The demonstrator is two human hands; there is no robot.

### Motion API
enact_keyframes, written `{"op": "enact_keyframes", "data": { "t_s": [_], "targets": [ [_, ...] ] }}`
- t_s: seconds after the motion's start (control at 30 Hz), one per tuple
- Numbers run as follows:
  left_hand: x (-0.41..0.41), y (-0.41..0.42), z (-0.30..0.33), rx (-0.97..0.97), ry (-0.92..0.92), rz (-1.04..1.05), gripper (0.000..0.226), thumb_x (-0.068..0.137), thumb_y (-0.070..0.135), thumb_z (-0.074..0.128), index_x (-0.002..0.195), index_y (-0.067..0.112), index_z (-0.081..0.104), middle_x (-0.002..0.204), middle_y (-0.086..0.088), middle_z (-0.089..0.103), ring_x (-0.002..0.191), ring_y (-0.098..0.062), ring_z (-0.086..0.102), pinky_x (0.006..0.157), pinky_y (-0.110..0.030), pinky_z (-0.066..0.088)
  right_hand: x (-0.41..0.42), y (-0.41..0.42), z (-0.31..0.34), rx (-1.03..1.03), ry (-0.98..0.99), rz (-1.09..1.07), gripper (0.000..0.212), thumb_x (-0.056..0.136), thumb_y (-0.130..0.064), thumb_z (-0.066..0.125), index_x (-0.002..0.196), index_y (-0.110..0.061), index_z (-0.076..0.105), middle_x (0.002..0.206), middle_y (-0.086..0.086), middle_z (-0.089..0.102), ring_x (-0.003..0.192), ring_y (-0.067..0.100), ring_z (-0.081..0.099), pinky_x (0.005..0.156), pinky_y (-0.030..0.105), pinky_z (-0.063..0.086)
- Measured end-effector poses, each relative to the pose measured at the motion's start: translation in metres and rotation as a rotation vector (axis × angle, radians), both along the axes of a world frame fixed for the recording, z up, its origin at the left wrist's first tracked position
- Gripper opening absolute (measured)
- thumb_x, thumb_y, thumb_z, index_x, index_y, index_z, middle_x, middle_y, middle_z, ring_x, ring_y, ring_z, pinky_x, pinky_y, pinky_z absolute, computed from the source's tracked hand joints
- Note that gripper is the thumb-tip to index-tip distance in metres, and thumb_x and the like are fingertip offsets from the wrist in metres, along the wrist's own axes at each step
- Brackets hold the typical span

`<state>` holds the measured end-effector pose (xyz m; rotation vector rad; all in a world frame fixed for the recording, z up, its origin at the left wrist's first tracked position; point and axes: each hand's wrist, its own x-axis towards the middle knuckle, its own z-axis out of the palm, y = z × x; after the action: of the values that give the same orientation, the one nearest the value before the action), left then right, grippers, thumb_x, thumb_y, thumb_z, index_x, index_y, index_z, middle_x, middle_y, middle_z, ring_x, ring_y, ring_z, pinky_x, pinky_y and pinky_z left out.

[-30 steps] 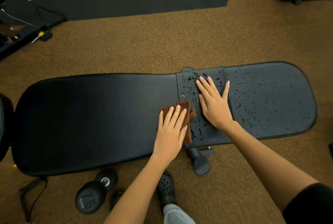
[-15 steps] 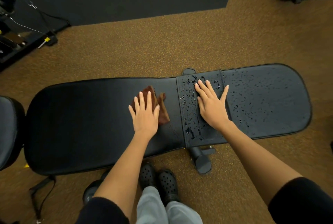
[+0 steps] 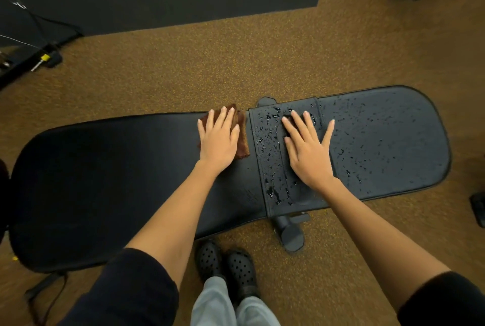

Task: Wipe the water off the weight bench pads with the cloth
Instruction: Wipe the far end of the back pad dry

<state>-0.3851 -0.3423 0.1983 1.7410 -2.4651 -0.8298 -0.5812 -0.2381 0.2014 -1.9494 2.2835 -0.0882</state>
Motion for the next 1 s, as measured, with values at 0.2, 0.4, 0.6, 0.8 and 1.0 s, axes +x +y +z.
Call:
{"op": "enact_keyframes", "data": {
  "t_s": [0.2, 0.4, 0.6, 0.8, 1.0],
  "targets": [
    [-0.038, 0.021, 0.008, 0.007, 0.102, -0.129, 0.049, 0.104, 0.034, 0.025, 0.151, 0.023, 0.019, 0.16, 0.002, 0.013, 0.147, -0.02, 0.003, 0.116, -0.046, -0.005, -0.028, 0.005, 0.001, -0.002, -0.093, -0.202, 0.052, 0.103, -0.037, 0.027, 0.153, -0.021, 0.026, 0.161, -0.001, 0.019, 0.15, 0.02, 0.007, 0.114, 0.065, -0.004],
    [-0.062, 0.029, 0.007, -0.047, 0.083, -0.248, 0.051, 0.103, 0.032, 0.028, 0.152, 0.02, 0.016, 0.16, 0.001, 0.011, 0.147, -0.022, 0.003, 0.117, -0.05, -0.001, -0.025, 0.007, -0.002, -0.032, -0.141, -0.207, 0.056, 0.101, -0.04, 0.023, 0.153, -0.021, 0.024, 0.162, -0.003, 0.015, 0.15, 0.018, 0.003, 0.114, 0.06, -0.009],
    [-0.065, 0.04, 0.003, -0.064, 0.123, -0.102, 0.05, 0.102, 0.033, 0.032, 0.15, 0.021, 0.025, 0.158, -0.002, 0.019, 0.147, -0.024, 0.01, 0.118, -0.047, 0.002, -0.024, 0.008, -0.005, -0.055, -0.104, -0.213, 0.058, 0.099, -0.044, 0.017, 0.153, -0.021, 0.025, 0.161, -0.002, 0.017, 0.15, 0.019, 0.006, 0.115, 0.059, -0.008],
    [-0.037, 0.102, 0.002, -0.144, 0.125, -0.264, 0.049, 0.099, 0.033, 0.03, 0.144, 0.017, 0.039, 0.151, -0.006, 0.037, 0.142, -0.027, 0.027, 0.116, -0.052, 0.019, -0.026, 0.011, -0.006, -0.06, -0.117, -0.193, 0.058, 0.1, -0.044, 0.018, 0.153, -0.021, 0.025, 0.161, -0.001, 0.019, 0.15, 0.02, 0.008, 0.116, 0.061, -0.005],
    [-0.049, 0.062, -0.002, -0.159, 0.075, -0.258, 0.05, 0.1, 0.034, 0.028, 0.148, 0.019, 0.03, 0.156, -0.002, 0.028, 0.145, -0.021, 0.019, 0.119, -0.045, 0.013, -0.025, 0.012, -0.01, -0.067, -0.068, -0.182, 0.056, 0.102, -0.042, 0.019, 0.153, -0.019, 0.025, 0.161, -0.001, 0.02, 0.149, 0.02, 0.01, 0.116, 0.062, -0.001]
  ]
}}
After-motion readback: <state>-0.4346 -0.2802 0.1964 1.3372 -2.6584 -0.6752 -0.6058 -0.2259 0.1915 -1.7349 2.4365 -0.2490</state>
